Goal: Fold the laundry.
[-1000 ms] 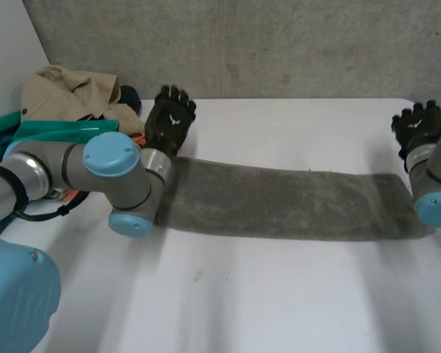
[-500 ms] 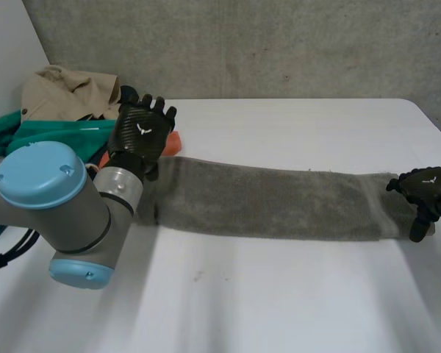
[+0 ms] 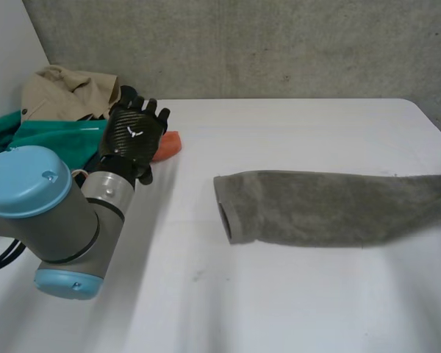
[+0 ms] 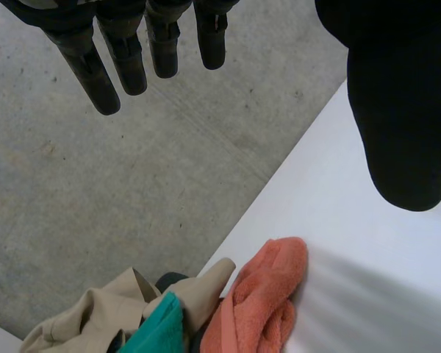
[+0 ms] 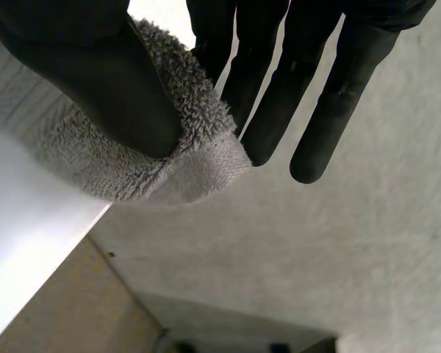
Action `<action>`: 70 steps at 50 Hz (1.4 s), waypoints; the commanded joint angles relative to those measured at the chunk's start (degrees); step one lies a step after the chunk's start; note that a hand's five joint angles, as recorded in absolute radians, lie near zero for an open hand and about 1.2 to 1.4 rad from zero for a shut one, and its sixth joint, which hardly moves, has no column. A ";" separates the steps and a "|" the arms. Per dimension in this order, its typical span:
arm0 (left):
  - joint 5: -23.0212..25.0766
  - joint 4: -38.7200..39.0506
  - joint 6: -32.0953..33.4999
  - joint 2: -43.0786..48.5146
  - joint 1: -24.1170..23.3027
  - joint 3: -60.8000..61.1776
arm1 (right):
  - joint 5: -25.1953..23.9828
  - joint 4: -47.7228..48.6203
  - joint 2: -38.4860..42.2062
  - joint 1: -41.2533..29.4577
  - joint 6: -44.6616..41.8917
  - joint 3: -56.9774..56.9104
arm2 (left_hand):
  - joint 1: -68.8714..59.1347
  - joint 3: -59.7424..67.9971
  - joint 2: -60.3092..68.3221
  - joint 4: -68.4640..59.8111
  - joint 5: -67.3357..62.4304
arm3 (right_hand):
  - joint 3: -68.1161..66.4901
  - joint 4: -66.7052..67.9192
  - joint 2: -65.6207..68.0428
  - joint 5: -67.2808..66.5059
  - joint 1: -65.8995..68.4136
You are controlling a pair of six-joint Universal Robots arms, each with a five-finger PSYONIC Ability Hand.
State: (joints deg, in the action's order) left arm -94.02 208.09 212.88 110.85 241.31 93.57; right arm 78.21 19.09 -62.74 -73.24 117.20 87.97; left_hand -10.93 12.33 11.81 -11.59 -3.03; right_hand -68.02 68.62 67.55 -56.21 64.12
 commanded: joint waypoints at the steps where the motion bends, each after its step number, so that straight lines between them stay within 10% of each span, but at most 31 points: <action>1: -0.20 -0.05 -0.09 -0.72 0.30 1.52 | -7.54 2.00 -0.54 -14.01 1.71 -2.01 | 0.93 -2.33 -1.81 1.59 3.03 | -11.98 11.38 12.45 -13.79 15.88; 12: -0.11 0.12 -1.24 -2.21 0.12 2.84 | -22.83 3.50 2.42 -41.68 2.69 -1.22 | 0.93 -2.33 -1.81 1.59 3.03 | -11.98 11.38 12.45 -13.79 15.88; 18: -0.11 0.21 -1.59 -1.78 -0.40 2.84 | -22.67 3.49 9.56 -48.57 0.84 -1.92 | 0.93 -2.33 -1.81 1.59 3.03 | -11.98 11.38 12.45 -13.79 15.88; 21: -0.11 0.30 -1.50 -1.51 -0.49 2.58 | -18.11 3.32 9.13 -48.66 1.28 -2.19 | 0.93 -2.33 -1.81 1.59 3.03 | 44.98 -45.59 -44.52 43.17 -41.08; 23: -0.11 0.39 -1.50 -1.33 -0.67 1.96 | -12.60 3.14 8.26 -48.92 3.55 -1.75 | 0.93 -2.33 -1.81 1.59 3.03 | 58.02 -58.62 -57.55 56.21 -54.12; 35: -0.11 0.65 -1.24 1.47 -8.66 -5.85 | -7.81 -8.43 -7.48 -35.94 39.40 2.90 | 0.93 -2.33 -1.81 1.59 3.03 | 58.02 -58.62 -57.55 56.21 -54.12; 44: -0.64 0.12 -1.06 6.92 -13.50 -10.34 | -6.93 -14.79 -3.89 -24.51 25.39 10.20 | 0.93 -2.33 -1.81 1.59 3.03 | 58.02 -58.62 -57.55 56.21 -54.12; 49: -0.64 -0.14 -1.06 7.28 -13.59 -9.55 | -5.71 -14.35 -1.24 -21.86 22.73 10.20 | 0.93 -2.33 -1.81 1.59 3.03 | -11.58 10.97 12.04 -13.39 15.48; 60: -0.82 -1.90 -1.24 4.47 -12.89 -8.58 | 2.39 -2.04 -8.45 -29.66 19.48 6.52 | 0.93 -2.33 -1.81 1.59 3.03 | -11.98 11.38 12.45 -13.79 15.88; 70: -3.19 -2.07 -4.39 2.80 -11.22 -9.28 | -14.04 2.27 -1.34 -46.11 14.55 7.57 | 0.93 -2.33 -1.81 1.59 3.03 | -11.98 11.38 12.45 -13.79 15.88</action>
State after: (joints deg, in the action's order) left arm -95.80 205.92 211.18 114.16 229.53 85.05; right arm 73.26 20.73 -68.75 -113.03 134.17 94.17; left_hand -10.95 12.33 11.81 -11.59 -3.03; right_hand -68.04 68.63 67.21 -57.96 61.52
